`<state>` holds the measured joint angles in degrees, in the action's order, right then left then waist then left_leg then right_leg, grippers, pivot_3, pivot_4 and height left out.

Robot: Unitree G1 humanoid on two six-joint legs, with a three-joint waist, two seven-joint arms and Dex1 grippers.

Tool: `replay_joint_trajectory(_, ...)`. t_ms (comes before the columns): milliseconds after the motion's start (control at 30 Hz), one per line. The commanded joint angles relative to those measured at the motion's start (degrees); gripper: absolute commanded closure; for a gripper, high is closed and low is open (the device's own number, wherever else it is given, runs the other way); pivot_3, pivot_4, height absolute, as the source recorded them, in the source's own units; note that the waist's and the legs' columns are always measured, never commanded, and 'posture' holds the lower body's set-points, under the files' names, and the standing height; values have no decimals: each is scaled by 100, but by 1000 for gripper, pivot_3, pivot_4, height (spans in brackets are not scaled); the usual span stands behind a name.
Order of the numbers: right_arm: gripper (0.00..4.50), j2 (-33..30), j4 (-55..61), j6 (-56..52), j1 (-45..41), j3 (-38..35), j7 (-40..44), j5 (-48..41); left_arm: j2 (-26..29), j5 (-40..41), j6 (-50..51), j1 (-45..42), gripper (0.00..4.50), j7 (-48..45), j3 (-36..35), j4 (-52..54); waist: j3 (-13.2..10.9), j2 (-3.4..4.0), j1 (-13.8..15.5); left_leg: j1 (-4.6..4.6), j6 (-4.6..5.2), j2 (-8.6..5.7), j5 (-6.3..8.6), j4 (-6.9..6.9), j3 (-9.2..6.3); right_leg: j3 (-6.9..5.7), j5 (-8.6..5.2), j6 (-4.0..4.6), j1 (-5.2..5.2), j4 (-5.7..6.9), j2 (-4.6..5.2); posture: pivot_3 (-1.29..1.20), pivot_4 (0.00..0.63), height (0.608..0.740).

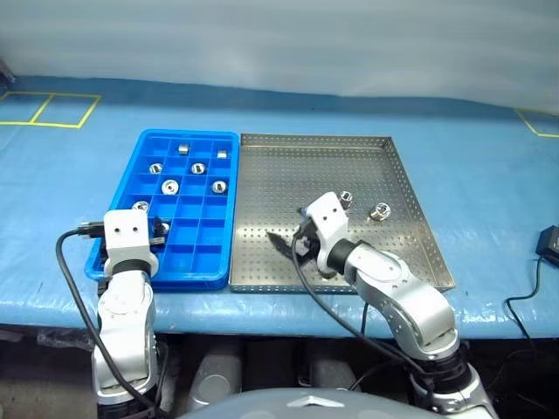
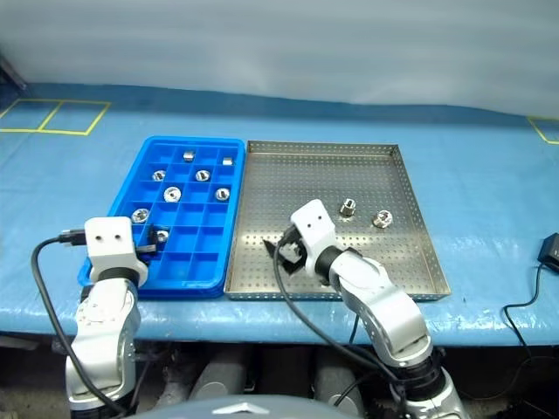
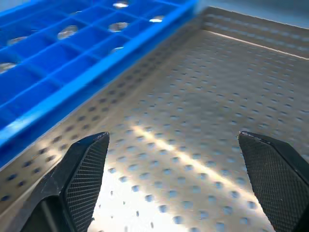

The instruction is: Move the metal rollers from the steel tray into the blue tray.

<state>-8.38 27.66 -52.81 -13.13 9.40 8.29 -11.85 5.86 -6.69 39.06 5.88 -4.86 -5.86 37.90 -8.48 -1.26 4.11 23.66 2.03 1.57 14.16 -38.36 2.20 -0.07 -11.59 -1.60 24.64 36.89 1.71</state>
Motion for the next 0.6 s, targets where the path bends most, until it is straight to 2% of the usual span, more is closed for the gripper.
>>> replay_joint_trajectory(33,0,181,-540,164,-325,-417,-594,345,191,443,-393,-9,813,-633,423,118,0,1,-15,-1,0,-1,0,1,1,-1,1,1,-1,-1,-1,144,150,740)
replay_joint_trajectory(333,0,650,-2736,1409,-1314,-1183,-1356,676,840,1684,-213,117,813,-2002,1064,507,-3,6,-198,-3,2,-5,-1,26,3,4,15,25,3,-4,-19,161,150,740)
replay_joint_trajectory(600,0,825,-3417,1726,-1335,-1419,-1339,600,1265,2065,118,302,813,-2130,1347,803,-9,16,-196,-7,2,-4,-2,27,0,8,1,-3,0,-3,-23,187,150,740)
